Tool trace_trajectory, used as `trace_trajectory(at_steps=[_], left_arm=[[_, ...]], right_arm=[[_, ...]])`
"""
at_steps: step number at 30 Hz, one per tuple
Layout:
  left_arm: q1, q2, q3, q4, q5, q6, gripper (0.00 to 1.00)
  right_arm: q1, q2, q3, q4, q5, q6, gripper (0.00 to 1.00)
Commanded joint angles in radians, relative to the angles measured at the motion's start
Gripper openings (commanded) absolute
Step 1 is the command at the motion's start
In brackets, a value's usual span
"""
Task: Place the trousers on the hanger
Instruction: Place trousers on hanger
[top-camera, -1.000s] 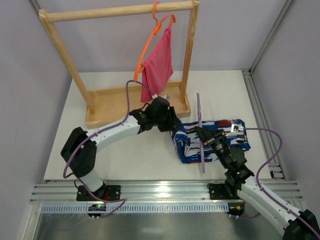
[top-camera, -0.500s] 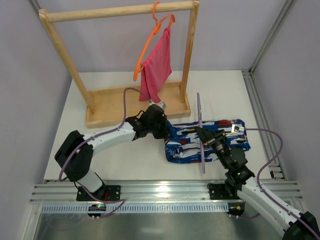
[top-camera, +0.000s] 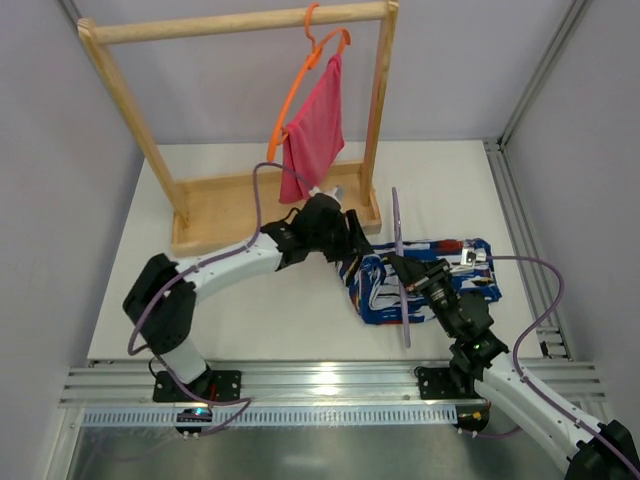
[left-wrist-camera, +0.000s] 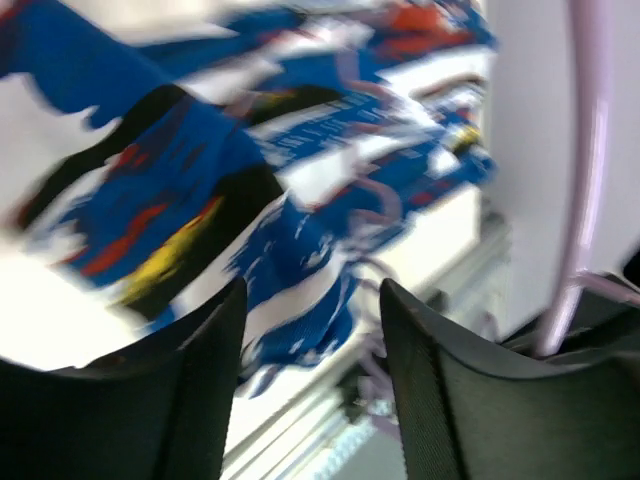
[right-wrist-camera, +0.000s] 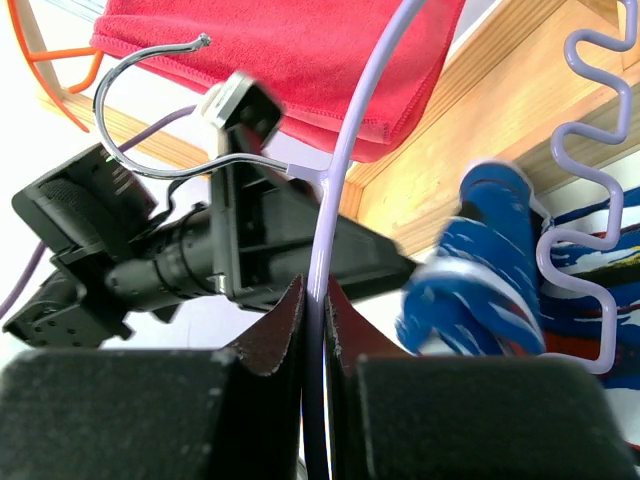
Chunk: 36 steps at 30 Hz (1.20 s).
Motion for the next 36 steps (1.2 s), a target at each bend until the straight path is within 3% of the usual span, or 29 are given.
trace_trajectory(at_steps=[1,4,9,13,15,17,20,24,25,26,30,36], left_arm=[[0.057,-0.222,-0.028,-0.255,-0.269,0.122,0.58],[0.084,-0.351,-0.103,-0.319,-0.319,0.166,0.62],[0.092,-0.44,-0.188,-0.421,-0.38,0.206,0.56],[0.092,-0.403,-0.314,-0.288,-0.26,0.151,0.28],[0.09,-0.36,-0.374,-0.232,-0.206,0.12,0.22],[0.09,-0.327,-0.343,-0.292,-0.225,0.139,0.21],[0.089,-0.353,-0.344,-0.345,-0.297,0.162,0.35],[0.093,-0.458,-0.458,-0.263,-0.267,0.151,0.48],[0.093,-0.469,-0.484,-0.245,-0.226,0.142,0.63],[0.093,-0.48,-0.508,-0.214,-0.195,0.122,0.66],[0.093,-0.497,-0.653,0.049,-0.046,0.019,0.72],[0.093,-0.431,-0.736,0.229,-0.014,-0.076,0.68]], right_arm=[[-0.001,-0.018,-0.229,0.078,0.002,-0.029,0.04],[-0.001,-0.02,-0.226,0.077,0.002,-0.028,0.04],[0.001,-0.006,-0.228,0.096,0.006,-0.025,0.04],[0.001,0.014,-0.229,0.113,0.006,-0.02,0.04],[-0.001,0.022,-0.229,0.123,-0.005,-0.02,0.04],[0.0,0.017,-0.229,0.124,-0.014,-0.02,0.04],[0.001,-0.012,-0.228,0.085,-0.015,-0.026,0.04],[-0.001,-0.04,-0.225,0.058,-0.012,-0.028,0.04],[0.0,-0.043,-0.223,0.059,-0.012,-0.028,0.04],[0.001,-0.044,-0.223,0.058,-0.015,-0.029,0.04],[0.001,-0.041,-0.225,0.056,-0.012,-0.028,0.04],[-0.001,-0.047,-0.223,0.051,-0.015,-0.029,0.04]])
